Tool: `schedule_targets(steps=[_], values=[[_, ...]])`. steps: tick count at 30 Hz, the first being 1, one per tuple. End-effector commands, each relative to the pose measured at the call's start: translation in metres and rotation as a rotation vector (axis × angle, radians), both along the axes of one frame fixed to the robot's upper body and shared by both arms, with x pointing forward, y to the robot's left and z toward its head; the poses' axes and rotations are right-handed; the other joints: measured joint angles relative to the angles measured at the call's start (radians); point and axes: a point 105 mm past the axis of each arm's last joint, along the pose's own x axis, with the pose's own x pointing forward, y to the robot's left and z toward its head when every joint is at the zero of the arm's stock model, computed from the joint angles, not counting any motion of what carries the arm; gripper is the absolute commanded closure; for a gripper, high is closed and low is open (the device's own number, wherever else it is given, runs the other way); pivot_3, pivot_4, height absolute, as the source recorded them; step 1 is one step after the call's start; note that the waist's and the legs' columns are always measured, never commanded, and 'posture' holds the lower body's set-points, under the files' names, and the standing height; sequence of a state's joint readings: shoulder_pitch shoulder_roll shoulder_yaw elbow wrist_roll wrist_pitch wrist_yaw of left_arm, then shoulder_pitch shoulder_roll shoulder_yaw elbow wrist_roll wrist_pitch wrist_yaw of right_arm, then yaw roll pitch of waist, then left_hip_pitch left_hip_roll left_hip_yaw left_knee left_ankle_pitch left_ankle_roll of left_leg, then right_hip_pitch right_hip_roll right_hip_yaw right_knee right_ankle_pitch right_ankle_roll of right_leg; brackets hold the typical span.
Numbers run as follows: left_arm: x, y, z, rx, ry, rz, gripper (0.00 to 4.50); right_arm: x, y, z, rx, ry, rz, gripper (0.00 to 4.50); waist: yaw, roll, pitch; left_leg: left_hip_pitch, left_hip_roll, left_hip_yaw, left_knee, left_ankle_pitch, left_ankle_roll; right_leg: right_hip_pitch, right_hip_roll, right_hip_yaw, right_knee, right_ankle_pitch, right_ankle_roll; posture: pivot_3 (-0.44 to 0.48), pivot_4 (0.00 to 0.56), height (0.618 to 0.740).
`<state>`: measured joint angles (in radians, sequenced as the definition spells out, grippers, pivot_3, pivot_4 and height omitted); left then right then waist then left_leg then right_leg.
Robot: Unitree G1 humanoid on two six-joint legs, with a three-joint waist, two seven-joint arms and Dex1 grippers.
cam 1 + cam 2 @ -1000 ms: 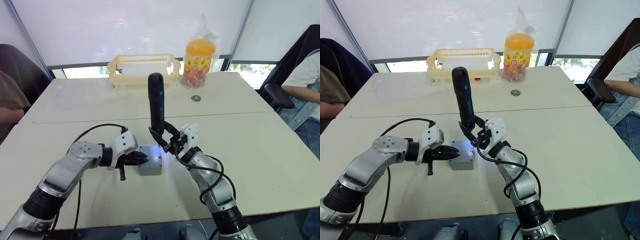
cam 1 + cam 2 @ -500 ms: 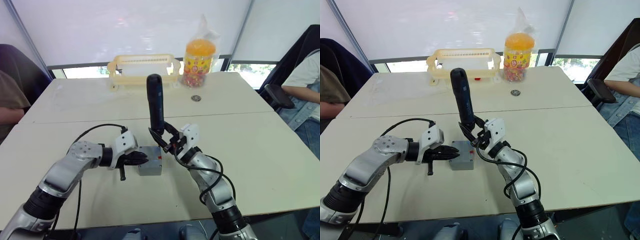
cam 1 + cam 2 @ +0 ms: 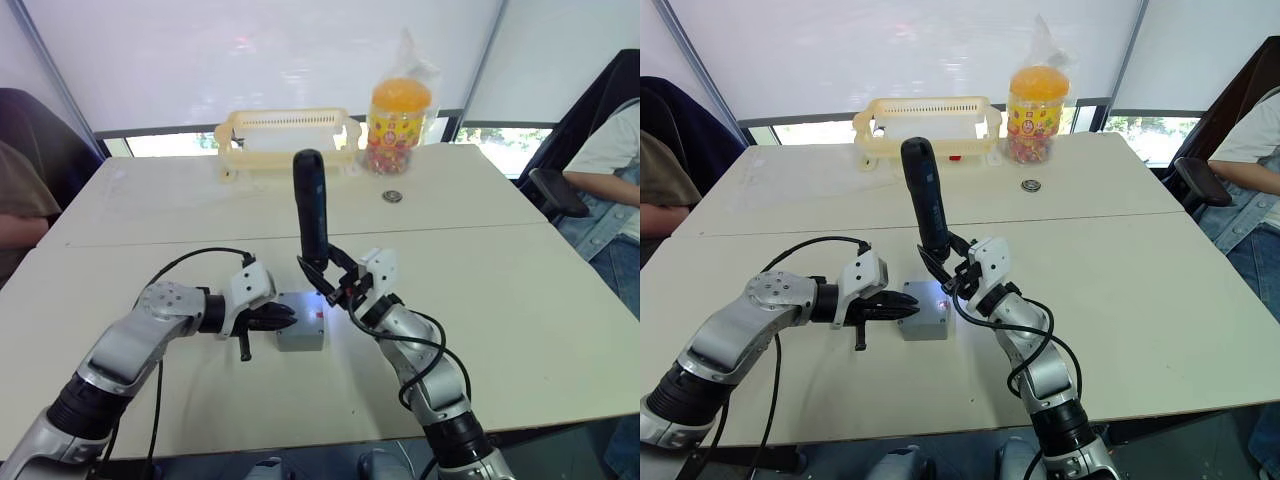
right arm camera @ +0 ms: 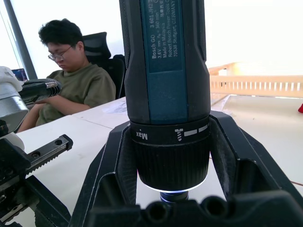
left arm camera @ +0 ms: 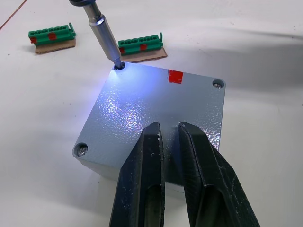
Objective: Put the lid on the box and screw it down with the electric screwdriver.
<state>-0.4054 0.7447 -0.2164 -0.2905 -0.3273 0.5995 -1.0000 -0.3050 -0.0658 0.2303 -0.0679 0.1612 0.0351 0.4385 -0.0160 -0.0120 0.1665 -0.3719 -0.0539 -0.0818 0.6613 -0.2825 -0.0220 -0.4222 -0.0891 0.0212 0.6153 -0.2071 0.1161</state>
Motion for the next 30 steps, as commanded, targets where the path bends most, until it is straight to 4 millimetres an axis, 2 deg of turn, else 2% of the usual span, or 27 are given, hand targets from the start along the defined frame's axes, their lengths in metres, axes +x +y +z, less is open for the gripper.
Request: schedule_targets(steps=[1, 8, 12, 16, 21, 25, 28, 30], values=[[-0.001, 0.003, -0.009, 0.028, 0.023, 0.01, 3.94, 0.003, -0.004, -0.033, -0.07, 0.109, -0.023, 2.77, 0.0, 0.0, 0.0, 0.0, 0.0, 0.0, 0.0, 0.0, 0.0, 0.0, 0.0, 0.0, 0.0, 0.0, 0.0, 0.0, 0.15, 0.74], [-0.001, 0.002, -0.011, 0.032, 0.025, 0.005, 3.94, 0.007, -0.007, -0.018, -0.066, 0.052, -0.037, 2.77, 0.0, 0.0, 0.0, 0.0, 0.0, 0.0, 0.0, 0.0, 0.0, 0.0, 0.0, 0.0, 0.0, 0.0, 0.0, 0.0, 0.15, 0.74], [-0.002, 0.004, -0.019, 0.073, 0.032, -0.01, 3.94, 0.004, -0.008, 0.026, -0.03, -0.058, -0.024, 2.77, 0.002, 0.0, 0.0, 0.0, 0.0, 0.0, 0.0, 0.0, 0.0, 0.0, 0.0, 0.0, 0.0, 0.0, 0.0, 0.0, 0.15, 0.74], [-0.002, 0.005, -0.021, 0.078, 0.036, -0.015, 3.94, -0.011, -0.008, 0.084, 0.062, -0.141, 0.006, 2.77, 0.002, 0.002, 0.002, -0.002, 0.0, 0.0, 0.0, 0.0, 0.0, -0.002, 0.0, 0.0, 0.0, 0.0, 0.0, 0.0, 0.15, 0.74], [-0.001, 0.004, -0.023, 0.072, 0.045, -0.012, 3.94, -0.017, -0.015, 0.111, 0.128, -0.132, 0.012, 2.77, 0.002, 0.003, 0.002, -0.002, 0.0, -0.001, -0.002, 0.0, 0.0, -0.003, 0.0, 0.0, -0.001, 0.0, 0.0, 0.0, 0.15, 0.74], [0.001, 0.004, -0.019, 0.041, 0.037, 0.011, 3.94, -0.016, -0.037, 0.137, 0.263, -0.074, 0.013, 2.77, 0.003, 0.003, 0.002, -0.002, 0.001, -0.001, -0.002, 0.0, 0.0, -0.003, 0.0, 0.0, -0.001, 0.0, 0.0, 0.0, 0.15, 0.74], [0.004, 0.004, 0.008, -0.045, 0.019, 0.047, 3.94, -0.008, -0.065, 0.142, 0.261, 0.042, 0.022, 2.77, 0.006, 0.003, 0.005, -0.003, 0.001, -0.001, -0.002, 0.0, 0.0, -0.003, -0.001, 0.0, -0.001, 0.0, 0.0, 0.0, 0.15, 0.74], [0.002, 0.006, 0.028, -0.097, 0.009, 0.062, 3.94, -0.005, -0.084, 0.136, 0.209, 0.153, 0.035, 2.77, 0.004, 0.003, 0.009, -0.004, 0.001, -0.001, -0.002, 0.0, 0.0, -0.003, -0.002, -0.001, -0.003, 0.0, 0.0, 0.0, 0.15, 0.74]])
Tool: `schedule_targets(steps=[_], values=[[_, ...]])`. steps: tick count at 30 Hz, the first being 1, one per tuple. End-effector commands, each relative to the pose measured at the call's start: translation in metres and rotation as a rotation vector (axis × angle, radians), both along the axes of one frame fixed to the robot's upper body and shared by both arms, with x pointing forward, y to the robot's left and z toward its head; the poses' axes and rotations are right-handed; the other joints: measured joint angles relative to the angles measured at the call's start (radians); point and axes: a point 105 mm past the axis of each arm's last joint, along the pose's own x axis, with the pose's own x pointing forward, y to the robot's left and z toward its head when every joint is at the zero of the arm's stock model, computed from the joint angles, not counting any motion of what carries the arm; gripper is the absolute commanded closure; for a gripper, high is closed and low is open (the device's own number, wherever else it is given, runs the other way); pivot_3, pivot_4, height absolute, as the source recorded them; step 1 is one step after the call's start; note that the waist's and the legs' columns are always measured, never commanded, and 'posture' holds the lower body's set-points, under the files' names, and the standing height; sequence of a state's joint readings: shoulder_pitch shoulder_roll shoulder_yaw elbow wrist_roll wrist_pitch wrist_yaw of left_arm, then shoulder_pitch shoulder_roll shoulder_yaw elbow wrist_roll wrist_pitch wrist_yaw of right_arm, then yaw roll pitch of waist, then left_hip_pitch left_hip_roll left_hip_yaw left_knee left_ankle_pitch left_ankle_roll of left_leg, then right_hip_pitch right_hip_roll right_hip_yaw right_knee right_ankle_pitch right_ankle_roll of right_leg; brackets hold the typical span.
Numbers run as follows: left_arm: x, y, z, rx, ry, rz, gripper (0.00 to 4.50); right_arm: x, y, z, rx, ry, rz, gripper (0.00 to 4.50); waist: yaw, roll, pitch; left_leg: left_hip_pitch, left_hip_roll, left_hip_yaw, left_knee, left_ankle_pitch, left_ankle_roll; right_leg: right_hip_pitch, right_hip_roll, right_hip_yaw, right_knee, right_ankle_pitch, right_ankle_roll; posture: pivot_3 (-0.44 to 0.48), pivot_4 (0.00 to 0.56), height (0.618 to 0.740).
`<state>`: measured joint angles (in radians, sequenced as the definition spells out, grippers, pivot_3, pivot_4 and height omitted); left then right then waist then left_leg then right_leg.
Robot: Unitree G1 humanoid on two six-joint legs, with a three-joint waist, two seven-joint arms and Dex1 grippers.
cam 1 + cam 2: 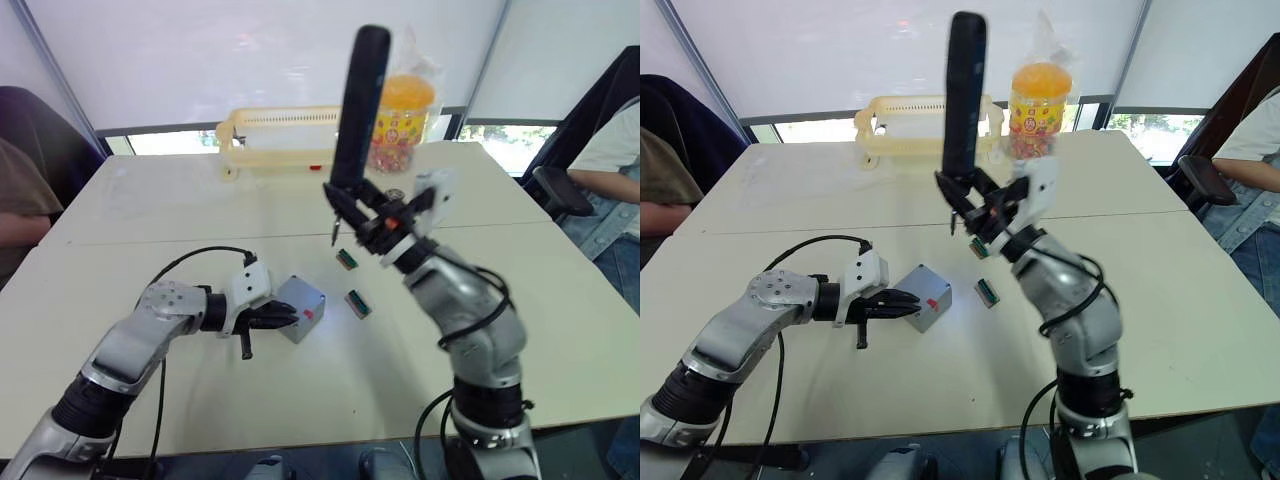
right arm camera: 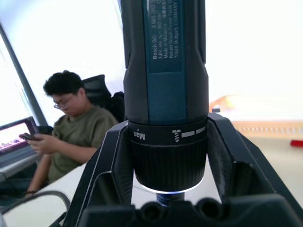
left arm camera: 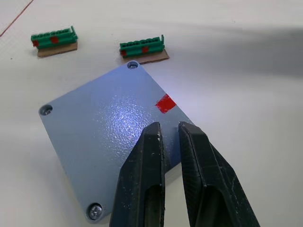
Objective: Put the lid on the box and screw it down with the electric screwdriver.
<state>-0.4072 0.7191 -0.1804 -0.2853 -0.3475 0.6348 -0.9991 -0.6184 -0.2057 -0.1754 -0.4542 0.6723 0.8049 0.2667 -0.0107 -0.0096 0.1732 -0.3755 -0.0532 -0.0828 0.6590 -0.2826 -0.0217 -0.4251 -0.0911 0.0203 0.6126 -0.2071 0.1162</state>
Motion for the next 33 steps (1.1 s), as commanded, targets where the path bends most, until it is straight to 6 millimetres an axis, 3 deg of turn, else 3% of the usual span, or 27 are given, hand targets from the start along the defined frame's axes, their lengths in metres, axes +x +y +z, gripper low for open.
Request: schedule_targets(steps=[1, 2, 5, 8, 11, 17, 22, 26, 31, 32, 33], values=[[-0.004, 0.009, 0.04, -0.084, -0.016, 0.049, 3.94, -0.007, -0.036, 0.005, -0.047, 0.136, 0.049, 2.77, -0.003, 0.0, 0.006, -0.001, 0.0, 0.0, 0.0, 0.0, 0.0, 0.0, 0.0, 0.0, 0.0, 0.0, 0.0, 0.0, 0.15, 0.74], [-0.007, 0.012, 0.051, -0.104, -0.021, 0.058, 3.94, -0.007, -0.049, -0.002, -0.09, 0.211, 0.035, 2.77, -0.004, 0.0, 0.01, -0.002, 0.0, 0.0, 0.0, -0.001, 0.001, -0.002, 0.0, 0.0, 0.0, 0.0, 0.0, 0.0, 0.15, 0.74], [-0.018, 0.028, 0.07, -0.109, -0.018, 0.114, 3.94, -0.017, -0.09, -0.049, -0.269, 0.575, -0.001, 2.77, -0.004, -0.001, 0.016, -0.006, 0.001, 0.0, -0.001, -0.001, 0.001, -0.005, 0.0, -0.001, 0.0, 0.0, 0.0, 0.0, 0.15, 0.74], [-0.03, 0.045, 0.068, -0.084, 0.031, 0.175, 3.94, -0.039, -0.117, -0.082, -0.399, 0.809, 0.001, 2.77, -0.005, 0.001, 0.016, -0.012, 0.001, 0.001, -0.001, -0.001, 0.002, -0.011, 0.0, -0.002, 0.0, 0.0, 0.001, 0.0, 0.15, 0.74], [-0.038, 0.055, 0.059, -0.103, 0.092, 0.22, 3.94, -0.046, -0.132, -0.099, -0.418, 0.933, -0.013, 2.77, -0.014, 0.002, 0.018, -0.015, 0.0, 0.005, 0.0, -0.003, 0.006, -0.015, -0.001, 0.0, 0.0, -0.001, 0.003, 0.0, 0.15, 0.74], [-0.038, 0.073, 0.027, -0.124, 0.138, 0.341, 3.94, -0.042, -0.141, -0.128, -0.44, 1.07, -0.063, 2.77, -0.015, 0.001, 0.018, -0.014, 0.0, 0.007, 0.005, -0.003, 0.006, -0.013, -0.002, 0.001, 0.0, -0.003, 0.0, 0.0, 0.15, 0.74], [-0.037, 0.075, 0.014, -0.16, 0.14, 0.395, 3.94, -0.039, -0.148, -0.141, -0.451, 1.127, -0.104, 2.77, 0.003, 0.0, 0.019, -0.016, 0.0, 0.006, 0.005, -0.003, 0.006, -0.013, -0.002, 0.001, 0.0, -0.001, 0.002, 0.0, 0.15, 0.74], [-0.032, 0.081, -0.005, -0.076, 0.122, 0.472, 3.94, -0.032, -0.157, -0.147, -0.461, 1.142, -0.156, 2.77, 0.001, -0.001, 0.018, -0.016, -0.001, 0.006, 0.005, -0.003, 0.006, -0.013, -0.003, 0.001, -0.001, -0.001, 0.002, 0.0, 0.15, 0.74], [-0.024, 0.078, -0.003, -0.059, 0.004, 0.493, 3.94, -0.028, -0.162, -0.152, -0.483, 1.14, -0.177, 0.32, 0.001, -0.003, 0.017, -0.014, -0.001, 0.005, 0.006, -0.003, 0.006, -0.01, -0.003, 0.0, -0.002, -0.002, 0.001, 0.0, 0.15, 0.74], [-0.024, 0.077, -0.004, -0.055, -0.02, 0.484, 3.94, -0.028, -0.163, -0.152, -0.489, 1.137, -0.184, 0.01, 0.001, -0.004, 0.016, -0.014, -0.001, 0.005, 0.006, -0.003, 0.006, -0.01, -0.003, 0.0, -0.002, -0.002, 0.001, 0.0, 0.15, 0.74], [-0.025, 0.077, -0.005, -0.049, -0.037, 0.481, 3.94, -0.027, -0.164, -0.152, -0.49, 1.135, -0.19, 0.01, 0.001, -0.005, 0.016, -0.013, -0.001, 0.005, 0.006, -0.003, 0.006, -0.009, -0.003, 0.0, -0.002, -0.002, 0.001, 0.0, 0.15, 0.74]])
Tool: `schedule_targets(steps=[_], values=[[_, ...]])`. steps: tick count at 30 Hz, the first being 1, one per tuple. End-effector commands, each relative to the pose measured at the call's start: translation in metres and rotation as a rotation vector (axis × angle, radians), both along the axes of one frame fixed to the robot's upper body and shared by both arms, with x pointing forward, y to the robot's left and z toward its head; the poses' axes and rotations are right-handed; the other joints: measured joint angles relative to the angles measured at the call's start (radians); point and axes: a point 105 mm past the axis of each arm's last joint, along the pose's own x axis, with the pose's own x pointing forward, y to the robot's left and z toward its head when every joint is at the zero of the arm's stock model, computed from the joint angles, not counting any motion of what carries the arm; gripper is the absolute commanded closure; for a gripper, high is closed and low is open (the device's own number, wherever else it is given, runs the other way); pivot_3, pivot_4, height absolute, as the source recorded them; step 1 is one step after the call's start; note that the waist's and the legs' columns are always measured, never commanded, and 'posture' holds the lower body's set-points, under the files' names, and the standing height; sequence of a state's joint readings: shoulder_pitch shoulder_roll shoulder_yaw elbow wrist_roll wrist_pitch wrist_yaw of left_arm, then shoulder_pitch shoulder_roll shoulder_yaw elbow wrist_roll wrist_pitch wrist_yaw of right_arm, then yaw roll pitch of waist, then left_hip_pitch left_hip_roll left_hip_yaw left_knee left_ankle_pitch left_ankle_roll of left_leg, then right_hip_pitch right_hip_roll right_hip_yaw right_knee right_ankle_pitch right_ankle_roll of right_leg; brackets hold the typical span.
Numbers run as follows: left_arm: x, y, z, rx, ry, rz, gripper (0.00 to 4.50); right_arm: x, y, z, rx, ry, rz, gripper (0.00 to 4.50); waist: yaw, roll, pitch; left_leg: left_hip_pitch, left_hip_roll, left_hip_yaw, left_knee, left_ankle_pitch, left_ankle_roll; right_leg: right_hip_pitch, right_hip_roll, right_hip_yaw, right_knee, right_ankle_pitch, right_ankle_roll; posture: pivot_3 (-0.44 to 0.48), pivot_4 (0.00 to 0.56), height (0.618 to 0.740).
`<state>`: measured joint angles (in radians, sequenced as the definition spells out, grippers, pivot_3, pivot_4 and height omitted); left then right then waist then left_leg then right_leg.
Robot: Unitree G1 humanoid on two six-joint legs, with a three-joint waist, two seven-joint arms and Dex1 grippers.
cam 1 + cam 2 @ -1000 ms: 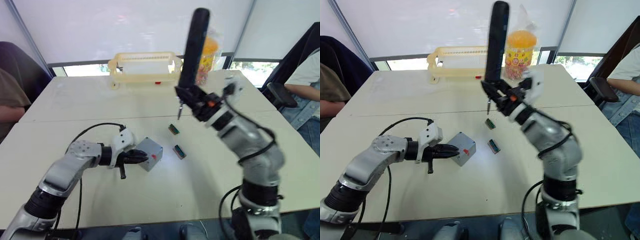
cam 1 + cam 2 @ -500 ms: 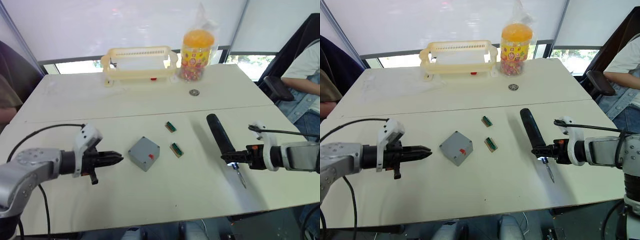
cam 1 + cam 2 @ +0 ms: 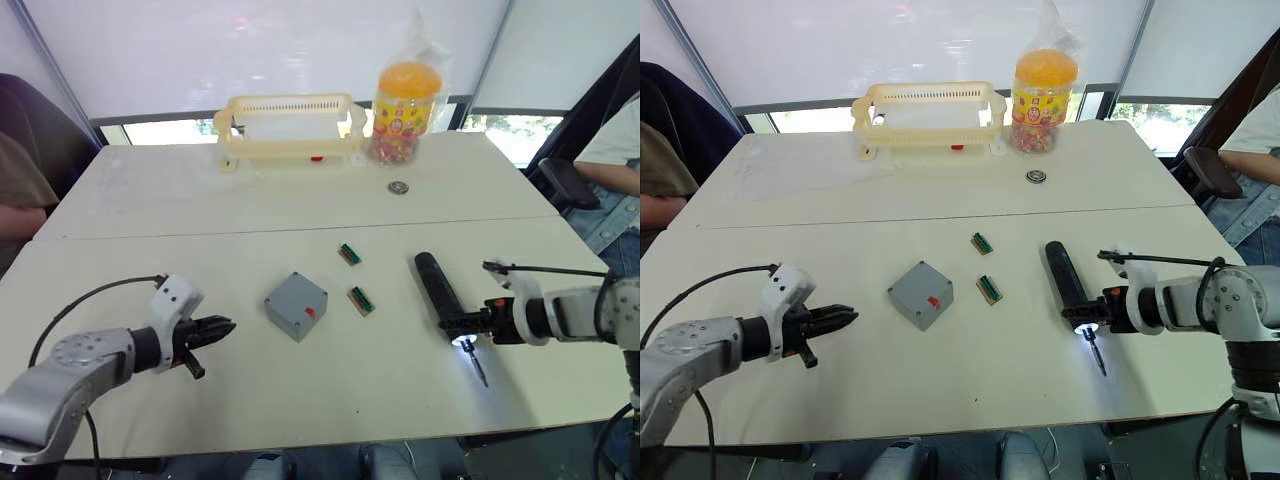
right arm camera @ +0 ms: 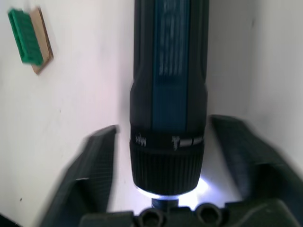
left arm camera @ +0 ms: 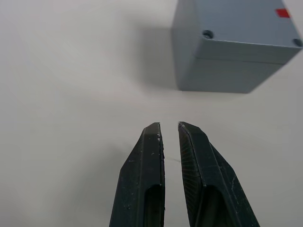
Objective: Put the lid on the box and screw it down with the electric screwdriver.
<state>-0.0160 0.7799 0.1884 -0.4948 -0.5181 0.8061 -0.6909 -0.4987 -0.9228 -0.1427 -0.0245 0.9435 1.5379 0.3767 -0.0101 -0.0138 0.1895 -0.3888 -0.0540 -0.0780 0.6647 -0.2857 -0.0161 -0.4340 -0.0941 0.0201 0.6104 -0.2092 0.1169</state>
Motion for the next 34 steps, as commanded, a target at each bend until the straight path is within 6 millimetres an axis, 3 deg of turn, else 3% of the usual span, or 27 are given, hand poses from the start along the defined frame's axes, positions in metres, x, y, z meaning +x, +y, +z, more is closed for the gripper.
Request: schedule_targets(steps=[1, 7, 9, 12, 14, 18, 23, 28, 34], values=[[0.0, -0.003, 0.004, 0.044, -0.093, -0.017, 3.94, 0.003, -0.014, -0.002, -0.064, -0.007, -0.051, 0.01, 0.001, 0.0, 0.0, 0.0, 0.0, 0.0, 0.0, 0.0, 0.0, 0.0, 0.0, 0.0, 0.0, 0.0, 0.0, 0.0, 0.15, 0.74], [-0.003, 0.006, 0.0, -0.027, -0.033, -0.019, 3.94, 0.018, -0.019, 0.023, -0.096, -0.206, -0.002, 0.01, 0.001, 0.0, 0.0, 0.0, -0.001, 0.0, 0.0, 0.0, 0.0, 0.0, -0.001, 0.0, -0.001, -0.001, -0.001, 0.0, 0.15, 0.74], [-0.012, 0.008, -0.001, -0.057, 0.013, -0.03, 3.94, 0.022, -0.016, 0.043, -0.071, -0.33, 0.041, 0.01, -0.001, 0.0, 0.0, 0.0, -0.001, 0.0, 0.0, 0.0, 0.0, 0.0, -0.001, -0.001, 0.0, 0.0, 0.001, 0.0, 0.15, 0.74], [-0.031, 0.012, 0.0, -0.132, 0.075, -0.043, 3.94, 0.007, 0.007, 0.072, 0.015, -0.506, 0.204, 0.01, -0.006, 0.002, 0.001, -0.001, 0.0, 0.0, -0.001, -0.001, 0.001, -0.001, -0.001, -0.001, 0.0, 0.001, 0.002, 0.0, 0.15, 0.74], [-0.04, 0.016, 0.0, -0.162, 0.099, -0.023, 3.94, -0.011, 0.022, 0.075, 0.036, -0.556, 0.31, 0.01, -0.002, 0.002, 0.001, -0.001, 0.001, 0.0, -0.001, -0.001, 0.002, -0.002, -0.001, -0.002, 0.001, 0.001, 0.003, 0.0, 0.15, 0.74], [-0.06, 0.017, -0.002, -0.256, 0.145, 0.003, 3.94, -0.048, 0.054, 0.044, 0.074, -0.642, 0.407, 0.01, 0.005, 0.0, 0.0, 0.0, 0.001, -0.003, 0.0, -0.001, 0.002, 0.001, 0.0, -0.004, 0.001, 0.0, 0.003, 0.0, 0.15, 0.74], [-0.074, 0.012, -0.015, -0.321, 0.18, 0.048, 3.94, -0.068, 0.075, 0.011, 0.068, -0.788, 0.341, 0.01, 0.015, 0.001, -0.001, 0.002, -0.001, -0.002, 0.0, -0.001, 0.001, 0.004, -0.002, -0.002, 0.0, -0.003, 0.001, 0.0, 0.15, 0.74], [-0.075, -0.001, -0.017, -0.374, 0.171, 0.056, 3.94, -0.072, 0.084, -0.003, 0.065, -0.824, 0.316, 0.01, 0.018, 0.0, -0.002, 0.005, -0.001, -0.002, 0.001, -0.001, 0.001, 0.006, -0.003, -0.002, 0.0, -0.004, 0.001, 0.0, 0.15, 0.74], [-0.072, -0.005, -0.021, -0.397, 0.175, 0.061, 3.94, -0.058, 0.079, 0.0, 0.04, -0.858, 0.301, 0.01, 0.02, 0.0, -0.002, 0.005, -0.001, -0.002, 0.001, -0.001, 0.001, 0.006, -0.002, -0.002, 0.0, -0.003, 0.0, 0.0, 0.15, 0.74]])
